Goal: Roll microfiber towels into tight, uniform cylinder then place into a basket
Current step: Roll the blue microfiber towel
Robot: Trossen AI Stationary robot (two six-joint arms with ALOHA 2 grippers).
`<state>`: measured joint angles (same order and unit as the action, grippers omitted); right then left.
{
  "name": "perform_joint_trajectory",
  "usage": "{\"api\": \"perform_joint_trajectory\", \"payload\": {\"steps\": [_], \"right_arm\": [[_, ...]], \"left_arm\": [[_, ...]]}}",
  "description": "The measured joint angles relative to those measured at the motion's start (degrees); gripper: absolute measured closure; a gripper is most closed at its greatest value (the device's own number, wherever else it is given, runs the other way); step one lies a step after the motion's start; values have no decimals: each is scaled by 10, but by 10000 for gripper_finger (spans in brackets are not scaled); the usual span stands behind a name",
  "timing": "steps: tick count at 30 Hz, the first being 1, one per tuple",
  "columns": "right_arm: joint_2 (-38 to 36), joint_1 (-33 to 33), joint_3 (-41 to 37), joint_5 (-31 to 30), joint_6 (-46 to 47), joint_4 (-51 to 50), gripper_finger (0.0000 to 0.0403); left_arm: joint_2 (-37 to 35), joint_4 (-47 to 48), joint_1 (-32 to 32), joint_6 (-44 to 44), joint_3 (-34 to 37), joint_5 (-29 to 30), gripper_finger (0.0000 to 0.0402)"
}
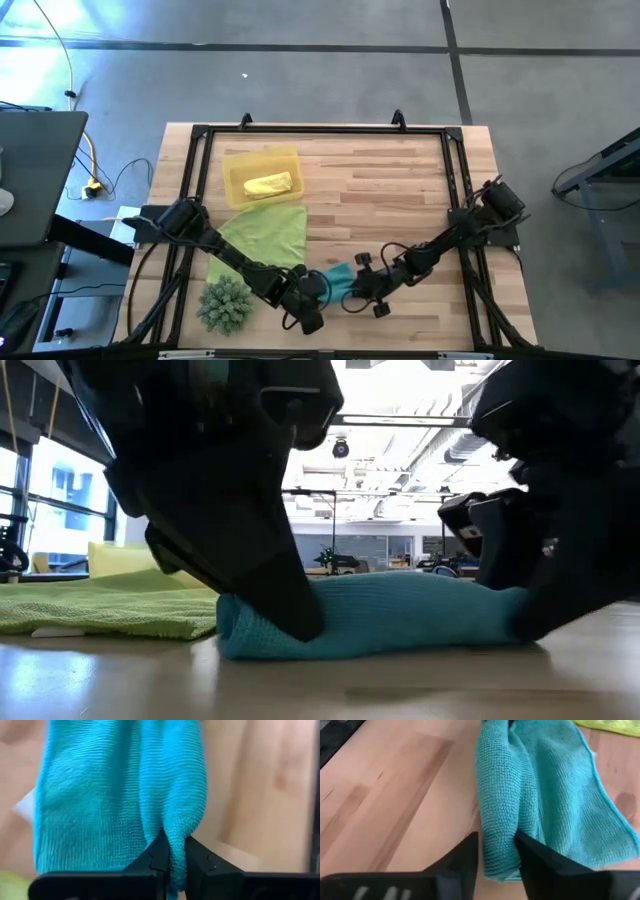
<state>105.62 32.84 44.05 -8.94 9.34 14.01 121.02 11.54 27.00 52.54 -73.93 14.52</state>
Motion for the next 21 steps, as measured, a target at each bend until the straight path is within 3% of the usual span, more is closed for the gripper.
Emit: {"api": "perform_joint_trajectory", "payload": {"steps": [7,14,21], "right_arm": [[-46,3,-1,16,-34,-61,235],[-66,39,-2,6,-107,-82,248],[-66,55,-1,-16,-113,-77,257]], "left_arm": [[0,-27,-3,28,0,-39,389],[0,-28,-2,93,0,-45,389],[1,-39,10,108,1,-9,389]]}}
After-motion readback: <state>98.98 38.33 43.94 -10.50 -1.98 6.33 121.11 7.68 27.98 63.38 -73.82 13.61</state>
